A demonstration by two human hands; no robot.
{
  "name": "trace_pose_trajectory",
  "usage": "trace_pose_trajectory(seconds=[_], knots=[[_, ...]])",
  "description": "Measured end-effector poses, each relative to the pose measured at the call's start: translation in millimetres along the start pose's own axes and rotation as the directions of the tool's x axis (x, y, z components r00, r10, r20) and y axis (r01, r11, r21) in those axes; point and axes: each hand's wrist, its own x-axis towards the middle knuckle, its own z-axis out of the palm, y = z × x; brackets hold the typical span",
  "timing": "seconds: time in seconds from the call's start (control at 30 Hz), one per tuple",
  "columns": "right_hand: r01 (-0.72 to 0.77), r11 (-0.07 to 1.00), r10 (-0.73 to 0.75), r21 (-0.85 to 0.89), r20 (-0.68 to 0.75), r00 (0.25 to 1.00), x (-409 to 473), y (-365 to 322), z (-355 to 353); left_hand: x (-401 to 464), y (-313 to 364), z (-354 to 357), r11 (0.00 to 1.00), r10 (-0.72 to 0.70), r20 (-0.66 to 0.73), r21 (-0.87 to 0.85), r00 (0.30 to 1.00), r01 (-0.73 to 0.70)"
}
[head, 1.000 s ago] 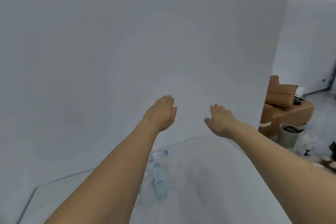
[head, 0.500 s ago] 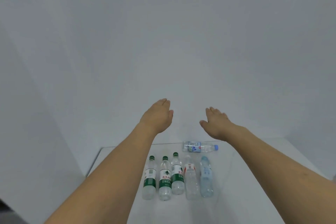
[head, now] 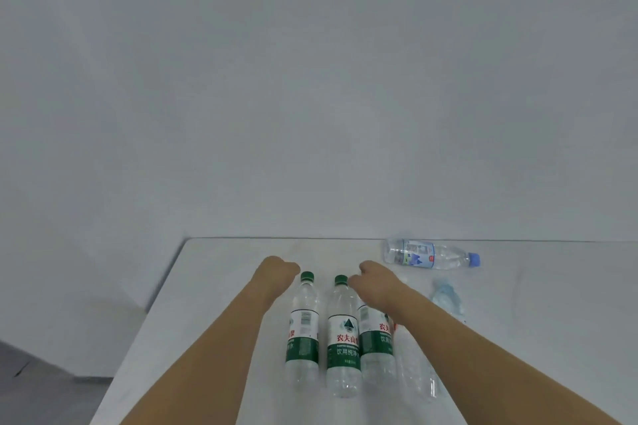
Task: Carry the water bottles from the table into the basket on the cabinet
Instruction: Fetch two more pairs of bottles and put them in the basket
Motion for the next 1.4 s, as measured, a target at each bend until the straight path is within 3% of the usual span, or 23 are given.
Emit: trace_pose_trajectory(seconds=[0.13, 0.27, 0.43, 0.6, 0.77, 0.87, 0.97, 1.07, 1.23, 1.4], knots=[[-0.110, 0.991, 0.109, 0.082, 0.015, 0.994, 69, 12, 46, 57, -41, 35, 0.982, -0.094, 0.093, -0.154, 0.991, 0.108], [-0.178, 0.965, 0.179, 0.192, 0.016, 0.984, 116, 26, 78, 91, -67, 62, 0.916, -0.137, 0.298, -0.324, 0.945, 0.236], [-0.201, 0.958, 0.198, 0.203, 0.035, 0.980, 139, 39, 97, 108, -89, 62, 0.883, -0.114, 0.296, -0.407, 0.948, 0.233], [-0.191, 0.951, 0.183, 0.242, 0.056, 0.982, 143, 44, 108, 110, -110, 52, 0.773, -0.087, 0.321, -0.576, 0.943, 0.267], [-0.157, 0.950, 0.153, 0.270, 0.037, 0.988, 141, 49, 114, 114, -112, 62, 0.795, -0.007, 0.261, -0.584, 0.965, 0.164], [-0.164, 0.887, 0.169, 0.432, 0.027, 0.985, 129, 47, 108, 104, -109, 61, 0.835, -0.030, 0.179, -0.536, 0.983, 0.123], [-0.076, 0.857, 0.103, 0.510, -0.026, 0.994, 108, 41, 97, 84, -99, 47, 0.823, -0.011, 0.109, -0.564, 0.994, 0.072], [0.043, 0.840, 0.019, 0.540, -0.109, 0.994, 73, 26, 82, 45, -74, 29, 0.827, 0.118, -0.025, -0.550, 0.993, -0.112], [0.252, 0.834, -0.092, 0.491, -0.327, 0.940, -5, -15, 20, -43, 9, -3, 0.812, 0.373, -0.175, -0.412, 0.911, -0.412], [0.414, 0.775, -0.165, 0.477, -0.480, 0.862, -99, -59, -69, -141, 97, -33, 0.729, 0.493, -0.337, -0.344, 0.803, -0.592]])
